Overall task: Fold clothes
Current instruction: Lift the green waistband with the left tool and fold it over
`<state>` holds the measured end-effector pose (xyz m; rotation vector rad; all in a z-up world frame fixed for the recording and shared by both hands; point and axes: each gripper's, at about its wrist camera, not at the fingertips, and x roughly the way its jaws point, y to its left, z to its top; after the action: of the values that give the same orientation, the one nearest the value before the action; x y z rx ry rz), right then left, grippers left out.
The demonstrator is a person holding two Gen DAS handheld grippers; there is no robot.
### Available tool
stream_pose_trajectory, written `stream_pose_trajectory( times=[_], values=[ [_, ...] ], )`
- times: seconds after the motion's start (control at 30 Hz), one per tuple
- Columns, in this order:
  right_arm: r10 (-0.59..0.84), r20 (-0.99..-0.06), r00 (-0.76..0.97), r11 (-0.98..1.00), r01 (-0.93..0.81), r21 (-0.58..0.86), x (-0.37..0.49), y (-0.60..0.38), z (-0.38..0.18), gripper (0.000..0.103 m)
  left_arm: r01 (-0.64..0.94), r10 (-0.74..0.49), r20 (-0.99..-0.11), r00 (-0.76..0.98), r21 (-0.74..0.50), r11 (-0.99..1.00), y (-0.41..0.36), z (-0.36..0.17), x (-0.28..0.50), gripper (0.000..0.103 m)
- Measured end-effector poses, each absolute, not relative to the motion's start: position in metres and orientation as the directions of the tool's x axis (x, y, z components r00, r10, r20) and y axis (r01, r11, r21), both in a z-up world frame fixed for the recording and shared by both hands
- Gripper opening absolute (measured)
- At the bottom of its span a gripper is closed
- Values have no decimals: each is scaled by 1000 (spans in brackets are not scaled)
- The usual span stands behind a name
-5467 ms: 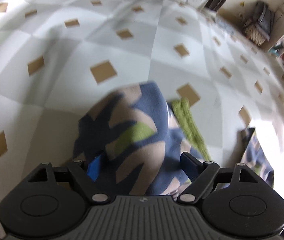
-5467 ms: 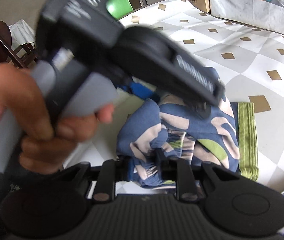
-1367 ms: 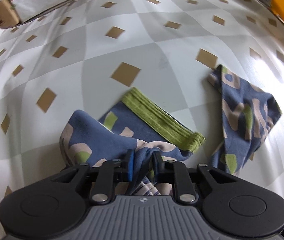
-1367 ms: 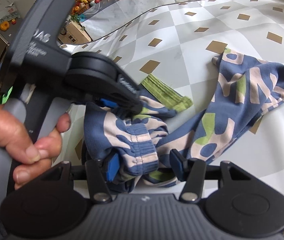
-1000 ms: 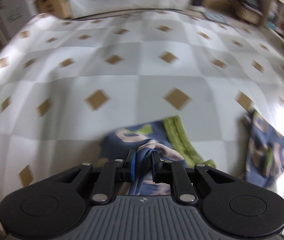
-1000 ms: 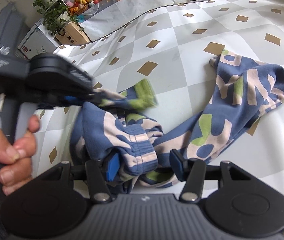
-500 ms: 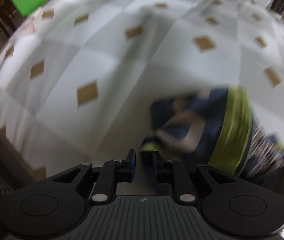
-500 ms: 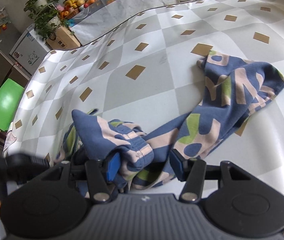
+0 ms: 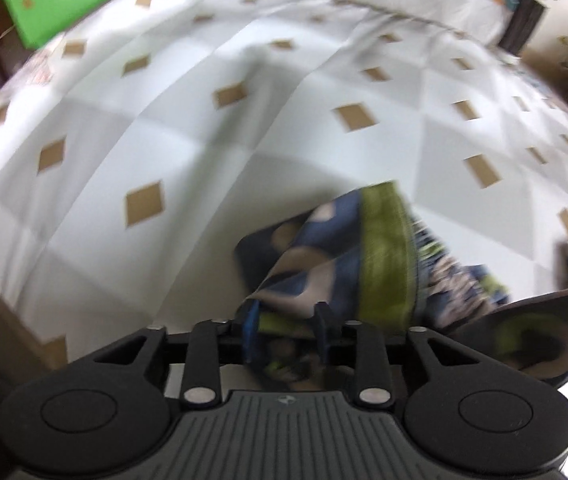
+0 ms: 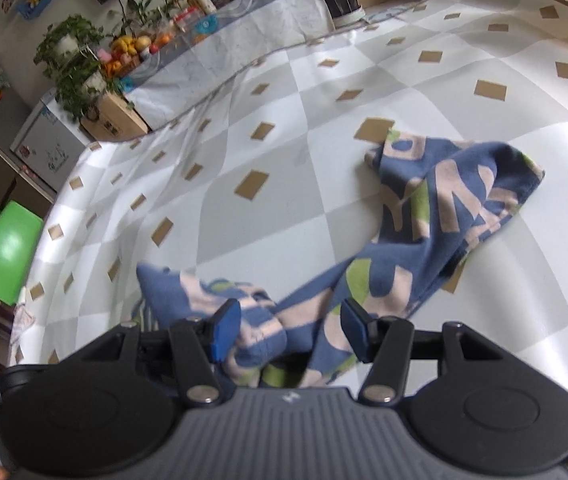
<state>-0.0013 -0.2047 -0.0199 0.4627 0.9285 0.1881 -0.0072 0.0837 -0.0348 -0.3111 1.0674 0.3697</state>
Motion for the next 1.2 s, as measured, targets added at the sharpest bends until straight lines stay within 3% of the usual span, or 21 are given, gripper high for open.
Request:
stream_pose_trajectory(
  times=[0.07,0.4,0.67,0.9,1.2],
  values=[
    [359,-710,606,880,34,474,-1,-205,-17,53,-407,111,-884,454,-95,909,79,-33,0,42],
    [367,-710,601,870,49,491,8,-205,-24,54,-410,99,-901,423,-94,907,75,-51,19,42],
    [470,-662,584,827,-28,562,10,-186,-24,57,-450,124,-905,407,-80,890,88,-65,7,42],
    [384,-778,497,905,-34,425,10,-171,-39,58,-463,182,-906,381,-17,886,91,-68,0,43],
    [347,-845,407,926,-7,377,5,-178,-61,65,-456,207,-913,351,27,890,94,-71,-18,44]
  ],
)
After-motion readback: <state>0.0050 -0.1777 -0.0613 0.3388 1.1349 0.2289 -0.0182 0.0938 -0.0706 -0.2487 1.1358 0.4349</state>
